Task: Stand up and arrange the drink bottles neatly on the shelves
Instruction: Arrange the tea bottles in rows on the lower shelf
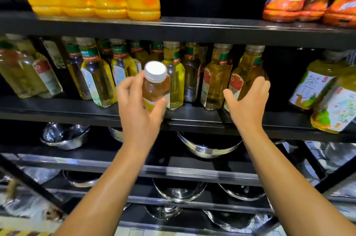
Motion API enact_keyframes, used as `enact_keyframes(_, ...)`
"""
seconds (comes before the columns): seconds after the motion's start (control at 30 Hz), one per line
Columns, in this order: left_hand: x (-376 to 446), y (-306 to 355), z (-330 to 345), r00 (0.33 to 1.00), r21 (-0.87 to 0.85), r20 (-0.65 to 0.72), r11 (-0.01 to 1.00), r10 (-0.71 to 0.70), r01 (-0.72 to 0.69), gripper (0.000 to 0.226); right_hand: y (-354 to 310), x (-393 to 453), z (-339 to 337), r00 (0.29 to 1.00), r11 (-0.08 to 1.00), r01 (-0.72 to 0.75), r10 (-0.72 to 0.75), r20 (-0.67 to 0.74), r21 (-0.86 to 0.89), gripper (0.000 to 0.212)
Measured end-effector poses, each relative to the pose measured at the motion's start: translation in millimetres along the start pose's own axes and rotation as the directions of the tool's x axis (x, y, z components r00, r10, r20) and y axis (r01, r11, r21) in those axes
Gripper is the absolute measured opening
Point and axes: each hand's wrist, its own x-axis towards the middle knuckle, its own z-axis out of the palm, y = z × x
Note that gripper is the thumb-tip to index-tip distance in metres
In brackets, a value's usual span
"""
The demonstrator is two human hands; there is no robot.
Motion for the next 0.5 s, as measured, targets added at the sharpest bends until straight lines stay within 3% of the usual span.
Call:
enact_keyframes(0.27, -31.9, 53.1, 31.9, 0.967, -0.236, 0.254, 0.970, 0.005, 0.057, 0.063, 11.3, -2.7, -15.5, 0.998, 0.998, 0.038, -0.040, 0.038, 0.056, 0.050)
enact_keyframes(0.4, -33.8, 68.1, 62.5, 0.957, -0.298, 0.289, 0.953, 0.030, 0.061, 0.064, 36.8, -4.2, -40.5, 0.997, 0.998, -0.042, 0.038, 0.072, 0.056, 0.076)
enact_keyframes(0.5, -33.8, 80.0, 86.8, 0.948, -0.330, 0.313, 0.943, 0.065, 0.044, 0.065, 59.1, 2.3, -58.2, 0.994, 0.995, -0.096, 0.095, 0.057, 0.012, 0.079)
